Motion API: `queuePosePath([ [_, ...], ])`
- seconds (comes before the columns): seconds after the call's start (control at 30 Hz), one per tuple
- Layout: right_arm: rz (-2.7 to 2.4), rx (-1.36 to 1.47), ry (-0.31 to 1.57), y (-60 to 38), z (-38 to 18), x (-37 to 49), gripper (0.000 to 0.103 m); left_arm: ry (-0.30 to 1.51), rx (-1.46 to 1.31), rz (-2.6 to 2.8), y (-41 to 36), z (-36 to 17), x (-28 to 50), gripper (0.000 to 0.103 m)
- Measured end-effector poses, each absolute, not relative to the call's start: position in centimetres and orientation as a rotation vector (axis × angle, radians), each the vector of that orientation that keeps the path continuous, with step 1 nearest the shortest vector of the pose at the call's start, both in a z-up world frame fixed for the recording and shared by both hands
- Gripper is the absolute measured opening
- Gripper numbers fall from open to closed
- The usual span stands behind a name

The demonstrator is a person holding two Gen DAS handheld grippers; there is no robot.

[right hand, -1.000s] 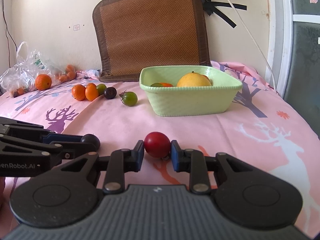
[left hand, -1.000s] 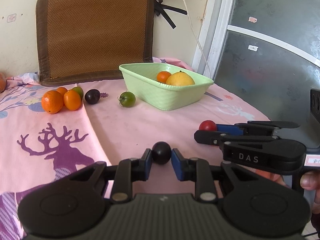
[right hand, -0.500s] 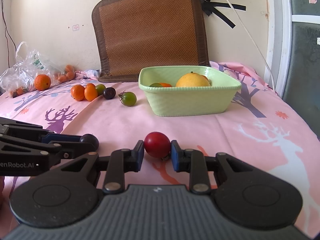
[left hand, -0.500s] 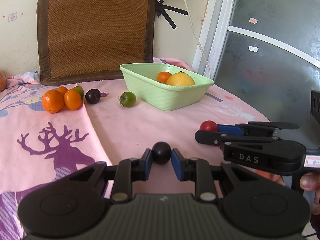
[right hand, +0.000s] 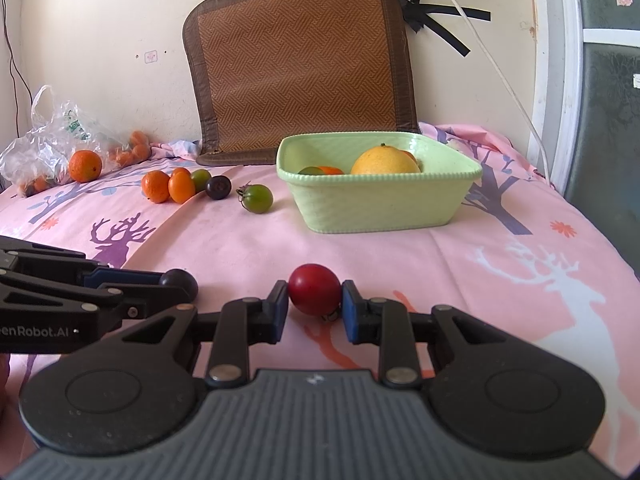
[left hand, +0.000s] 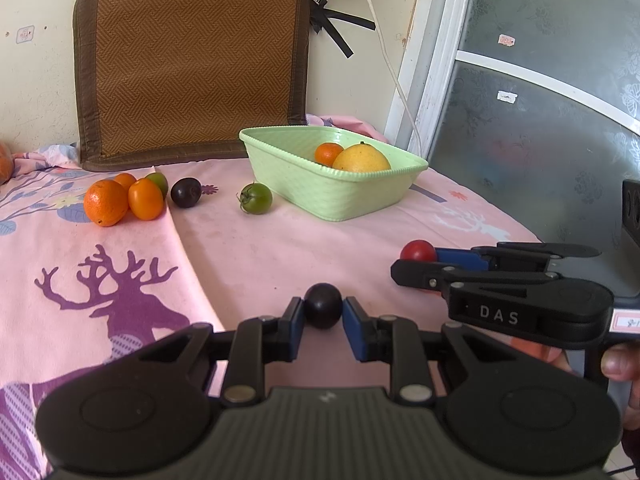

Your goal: Organize fruits

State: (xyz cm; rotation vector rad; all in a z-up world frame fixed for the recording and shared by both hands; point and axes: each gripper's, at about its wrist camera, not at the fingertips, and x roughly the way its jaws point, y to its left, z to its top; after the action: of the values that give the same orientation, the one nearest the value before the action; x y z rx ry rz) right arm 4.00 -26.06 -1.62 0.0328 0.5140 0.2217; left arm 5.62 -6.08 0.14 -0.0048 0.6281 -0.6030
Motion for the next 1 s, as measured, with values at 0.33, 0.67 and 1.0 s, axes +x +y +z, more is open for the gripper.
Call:
queuePosePath([
  [0.33,0.222,0.033,0.514,-26.0,-1.7,4.0,0.031,0.628,-0.005,-0.603,-6.1,0.2,5.6,0.022],
  [0.67,0.219,0.034,0.509,-26.1,-1.7,4.0,0.031,0.628,-0.005,-0.603,-6.1,0.2,5.7,0.022],
  [1.0,0.219,0.048,0.486,-26.2,-1.4,3.8,0.031,0.635,-0.088,-0.597,-4.9,0.7,6.5,0.022],
])
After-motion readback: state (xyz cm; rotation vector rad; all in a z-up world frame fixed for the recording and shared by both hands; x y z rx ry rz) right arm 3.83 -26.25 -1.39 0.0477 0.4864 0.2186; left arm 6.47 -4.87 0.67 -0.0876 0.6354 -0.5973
